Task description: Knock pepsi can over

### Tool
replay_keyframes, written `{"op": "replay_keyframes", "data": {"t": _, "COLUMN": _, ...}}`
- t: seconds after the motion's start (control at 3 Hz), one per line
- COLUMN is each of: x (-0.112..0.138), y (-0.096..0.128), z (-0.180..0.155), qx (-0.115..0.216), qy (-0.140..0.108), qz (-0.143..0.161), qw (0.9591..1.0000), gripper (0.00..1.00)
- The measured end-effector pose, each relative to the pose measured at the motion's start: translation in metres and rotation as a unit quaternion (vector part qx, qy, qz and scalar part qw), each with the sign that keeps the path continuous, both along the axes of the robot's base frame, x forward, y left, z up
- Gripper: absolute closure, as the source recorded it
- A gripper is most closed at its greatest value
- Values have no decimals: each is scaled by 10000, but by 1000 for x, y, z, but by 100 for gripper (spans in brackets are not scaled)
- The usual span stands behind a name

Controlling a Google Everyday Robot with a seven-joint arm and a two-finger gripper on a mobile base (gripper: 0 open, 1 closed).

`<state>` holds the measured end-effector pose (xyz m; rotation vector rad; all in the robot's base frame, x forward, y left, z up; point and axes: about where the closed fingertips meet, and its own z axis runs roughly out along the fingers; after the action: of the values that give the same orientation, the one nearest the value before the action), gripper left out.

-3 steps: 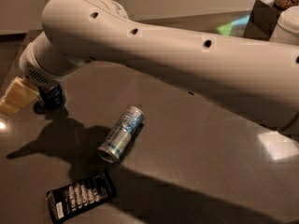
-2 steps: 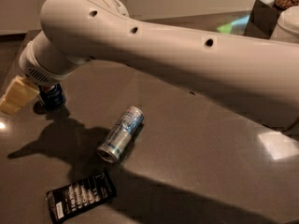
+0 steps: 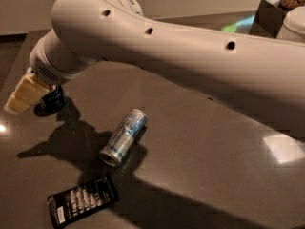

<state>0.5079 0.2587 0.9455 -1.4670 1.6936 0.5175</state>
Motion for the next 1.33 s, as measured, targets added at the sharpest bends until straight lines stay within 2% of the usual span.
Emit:
{"op": "replay_keyframes", "data": {"t": 0.67, "x": 21, "y": -2, "z": -20, "qx": 100, "qy": 217, "qz": -5, "qw": 9997, "gripper": 0}}
{"op": "replay_keyframes", "data": {"t": 1.33, "x": 40, "y": 8, "z": -37, "qx": 124, "qy": 334, "qz": 87, "qw": 9993, "gripper": 0}}
